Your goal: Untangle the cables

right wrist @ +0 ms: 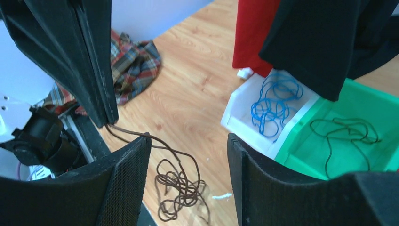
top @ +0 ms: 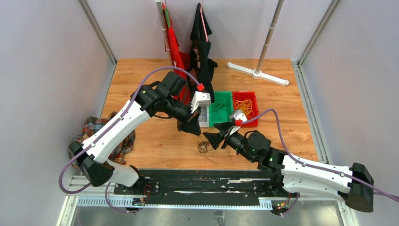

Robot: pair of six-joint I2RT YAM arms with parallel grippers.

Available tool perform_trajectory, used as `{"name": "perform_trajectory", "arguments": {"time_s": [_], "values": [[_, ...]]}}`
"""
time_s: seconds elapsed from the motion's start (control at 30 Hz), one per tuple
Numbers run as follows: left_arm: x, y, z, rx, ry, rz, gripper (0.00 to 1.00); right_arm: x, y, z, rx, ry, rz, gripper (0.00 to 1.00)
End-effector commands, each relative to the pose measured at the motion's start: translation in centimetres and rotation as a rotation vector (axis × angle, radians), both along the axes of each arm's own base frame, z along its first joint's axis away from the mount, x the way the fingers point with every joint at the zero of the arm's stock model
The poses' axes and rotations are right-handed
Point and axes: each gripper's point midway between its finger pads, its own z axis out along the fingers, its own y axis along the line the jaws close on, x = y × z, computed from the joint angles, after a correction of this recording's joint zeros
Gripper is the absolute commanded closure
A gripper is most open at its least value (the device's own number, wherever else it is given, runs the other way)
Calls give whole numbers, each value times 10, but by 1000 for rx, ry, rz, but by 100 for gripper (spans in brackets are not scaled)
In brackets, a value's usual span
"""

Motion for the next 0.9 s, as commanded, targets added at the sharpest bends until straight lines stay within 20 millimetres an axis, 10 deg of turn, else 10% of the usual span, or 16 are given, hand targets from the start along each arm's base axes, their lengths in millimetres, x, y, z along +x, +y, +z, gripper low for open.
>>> {"name": "perform_trajectory", "arguments": {"time_s": [0.0, 0.37, 0.67, 0.87], "values": [[-12, -7, 20, -61, 63, -26, 99, 8, -1, 40, 103, -117, -53, 40], [-19, -9, 35, -114, 60, -59, 99, 3, 20, 28, 11, -178, 15, 43], [-20, -6, 29, -97, 47, -70, 99, -7, 22, 29, 30, -130, 43, 98], [6, 0, 16, -14, -84, -9, 69, -15, 24, 19, 16, -95, 47, 99]]}}
